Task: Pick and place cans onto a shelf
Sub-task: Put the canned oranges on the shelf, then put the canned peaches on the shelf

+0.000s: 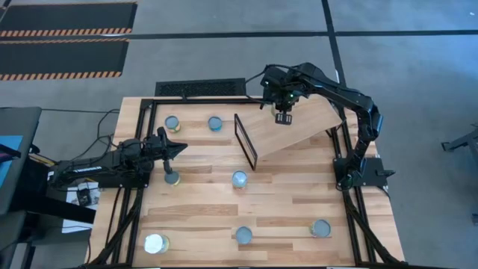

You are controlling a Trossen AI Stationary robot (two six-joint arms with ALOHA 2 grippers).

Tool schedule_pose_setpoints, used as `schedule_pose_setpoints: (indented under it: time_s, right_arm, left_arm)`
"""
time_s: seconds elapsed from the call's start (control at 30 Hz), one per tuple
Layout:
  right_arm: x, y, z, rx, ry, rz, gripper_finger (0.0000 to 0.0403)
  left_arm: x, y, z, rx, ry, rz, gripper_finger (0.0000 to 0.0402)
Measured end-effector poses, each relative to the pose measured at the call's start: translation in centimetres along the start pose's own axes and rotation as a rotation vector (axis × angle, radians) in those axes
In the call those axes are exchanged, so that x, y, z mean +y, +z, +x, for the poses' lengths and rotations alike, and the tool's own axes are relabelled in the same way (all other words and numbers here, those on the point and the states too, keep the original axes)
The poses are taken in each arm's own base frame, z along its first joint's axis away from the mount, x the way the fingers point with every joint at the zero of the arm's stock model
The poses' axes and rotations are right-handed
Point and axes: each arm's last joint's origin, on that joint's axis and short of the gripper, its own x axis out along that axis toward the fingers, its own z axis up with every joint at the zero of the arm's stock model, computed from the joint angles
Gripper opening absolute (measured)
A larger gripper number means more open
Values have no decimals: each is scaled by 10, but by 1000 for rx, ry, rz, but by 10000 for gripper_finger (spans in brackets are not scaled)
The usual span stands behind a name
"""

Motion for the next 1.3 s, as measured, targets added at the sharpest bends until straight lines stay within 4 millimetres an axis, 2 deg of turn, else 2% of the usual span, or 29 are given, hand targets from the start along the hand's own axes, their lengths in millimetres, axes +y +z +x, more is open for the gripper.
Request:
schedule_pose_setpoints:
  time_s: [0.47, 0.7, 0.83, 0.97, 1.1, 1.3]
  right_arm:
    - [4, 2, -5, -18, -62, -11, 66]
    - [15, -4, -27, -83, -85, 4, 66]
    - [26, -10, -45, -167, 19, 88, 52]
    - [42, -14, -57, -286, 36, 72, 11]
    - [63, -21, -50, -420, 39, 56, 15]
    - [101, -46, -32, -665, 72, 51, 7]
  left_arm:
    - [0, 0, 0, 0, 0, 0, 0]
    - [0, 0, 0, 0, 0, 0, 0]
    - [0, 0, 0, 0, 0, 0, 0]
    - [0, 0, 0, 0, 0, 0, 0]
    - [0, 0, 0, 0, 0, 0, 0]
    - [0, 0, 0, 0, 0, 0, 0]
